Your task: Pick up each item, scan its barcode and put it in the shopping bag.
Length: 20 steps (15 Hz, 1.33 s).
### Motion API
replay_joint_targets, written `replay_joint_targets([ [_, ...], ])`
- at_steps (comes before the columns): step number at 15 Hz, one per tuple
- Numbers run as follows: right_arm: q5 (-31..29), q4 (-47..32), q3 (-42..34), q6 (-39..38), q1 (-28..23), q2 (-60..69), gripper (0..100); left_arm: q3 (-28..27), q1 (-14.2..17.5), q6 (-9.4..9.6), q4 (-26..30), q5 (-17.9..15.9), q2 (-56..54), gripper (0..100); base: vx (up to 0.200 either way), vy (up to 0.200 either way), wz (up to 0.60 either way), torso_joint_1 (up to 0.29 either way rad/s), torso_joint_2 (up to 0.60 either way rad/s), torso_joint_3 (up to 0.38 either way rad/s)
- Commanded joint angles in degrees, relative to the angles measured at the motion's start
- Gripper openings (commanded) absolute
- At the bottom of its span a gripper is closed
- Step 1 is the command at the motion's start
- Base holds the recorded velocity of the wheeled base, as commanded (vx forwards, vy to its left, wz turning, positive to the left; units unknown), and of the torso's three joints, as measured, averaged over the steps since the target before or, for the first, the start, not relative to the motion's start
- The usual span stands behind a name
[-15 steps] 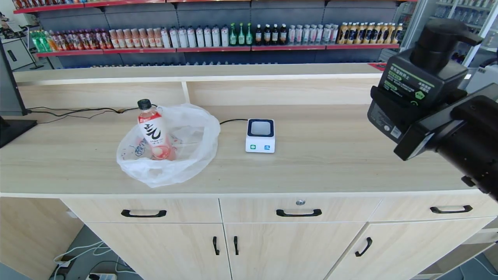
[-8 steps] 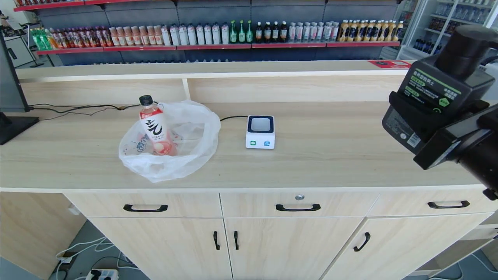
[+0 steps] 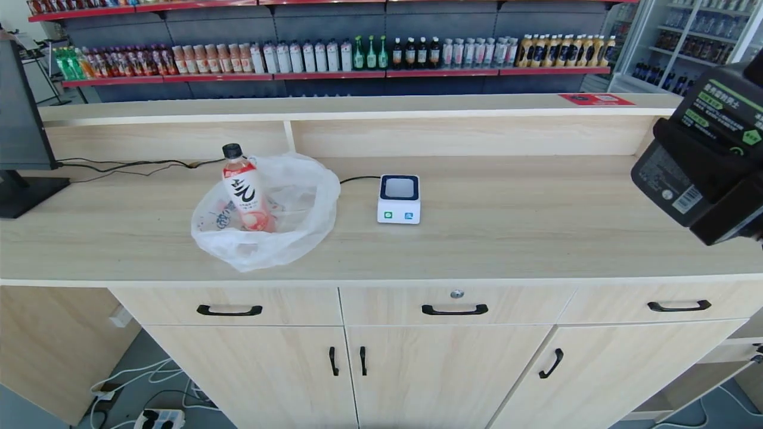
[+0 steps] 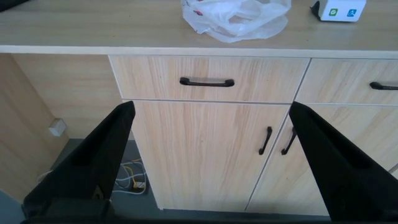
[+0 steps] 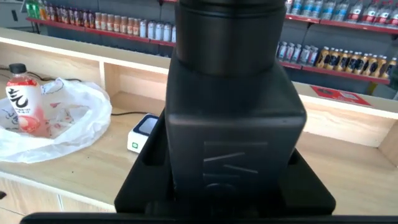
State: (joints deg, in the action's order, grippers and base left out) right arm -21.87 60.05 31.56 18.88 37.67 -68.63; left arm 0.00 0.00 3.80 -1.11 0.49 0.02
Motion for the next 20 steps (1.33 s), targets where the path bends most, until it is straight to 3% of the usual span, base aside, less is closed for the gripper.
replay_joint_targets([
  [1,-0.01,-0.81,1.31,-0.43,-0.58,-0.10,0,0.00,0.00,-0.02,-0.03,0.04,-0.02,100,0.000,0.200,0.00,-0.002,0.00,0.002],
  [3,4.12,-10.57,11.07,-8.51,-7.52,-3.35,0,0.00,0.00,-0.02,-0.12,0.04,-0.02,100,0.000,0.200,0.00,0.019,0.01,0.000],
  [6,21.25,-19.62,22.84,-10.27,-22.73,-9.15,0,0.00,0.00,-0.46,-0.03,0.04,-0.02,100,0.000,0.200,0.00,0.001,0.00,0.002],
  [7,24.68,-19.45,25.48,-11.24,-25.72,-12.23,0,0.00,0.00,-0.64,-0.03,0.04,-0.02,100,0.000,0.200,0.00,0.007,0.01,0.002],
  [9,25.56,-19.27,30.31,-14.49,-25.98,-17.59,0,0.00,0.00,-1.87,0.14,0.04,-0.02,100,0.000,0.200,0.00,0.005,0.00,0.005],
  [10,25.56,-17.25,31.72,-15.19,-25.89,-20.49,0,0.00,0.00,-3.36,0.14,0.13,-0.02,100,0.000,0.200,0.00,0.002,0.00,0.002],
  [11,26.09,-14.61,32.42,-15.19,-25.98,-23.12,0,0.00,0.00,-3.36,0.14,0.13,-0.02,100,0.000,0.200,0.00,0.002,0.00,0.002],
  [12,28.02,-10.92,33.04,-15.19,-26.07,-26.55,0,0.00,0.00,-3.10,0.14,0.13,-0.02,100,0.000,0.200,0.00,0.007,0.00,-0.002],
  [15,33.47,0.07,32.95,-14.14,-26.16,-34.55,0,0.00,-0.09,0.15,0.41,0.04,-0.02,100,0.000,0.200,0.00,0.002,0.01,-0.001],
  [17,33.74,4.55,32.95,-13.17,-28.00,-38.77,0,0.00,0.00,-0.46,0.32,0.04,-0.02,100,0.000,0.100,0.00,0.004,0.00,-0.001],
  [19,38.31,9.03,33.04,-11.15,-29.76,-43.08,0,0.00,0.00,-0.46,0.14,0.04,-0.02,100,0.000,0.000,0.00,0.000,0.00,0.000],
  [20,43.40,11.40,33.48,-8.69,-31.69,-46.59,0,0.00,0.00,-0.02,0.05,0.04,-0.02,100,0.000,0.000,0.00,0.000,0.00,0.000],
])
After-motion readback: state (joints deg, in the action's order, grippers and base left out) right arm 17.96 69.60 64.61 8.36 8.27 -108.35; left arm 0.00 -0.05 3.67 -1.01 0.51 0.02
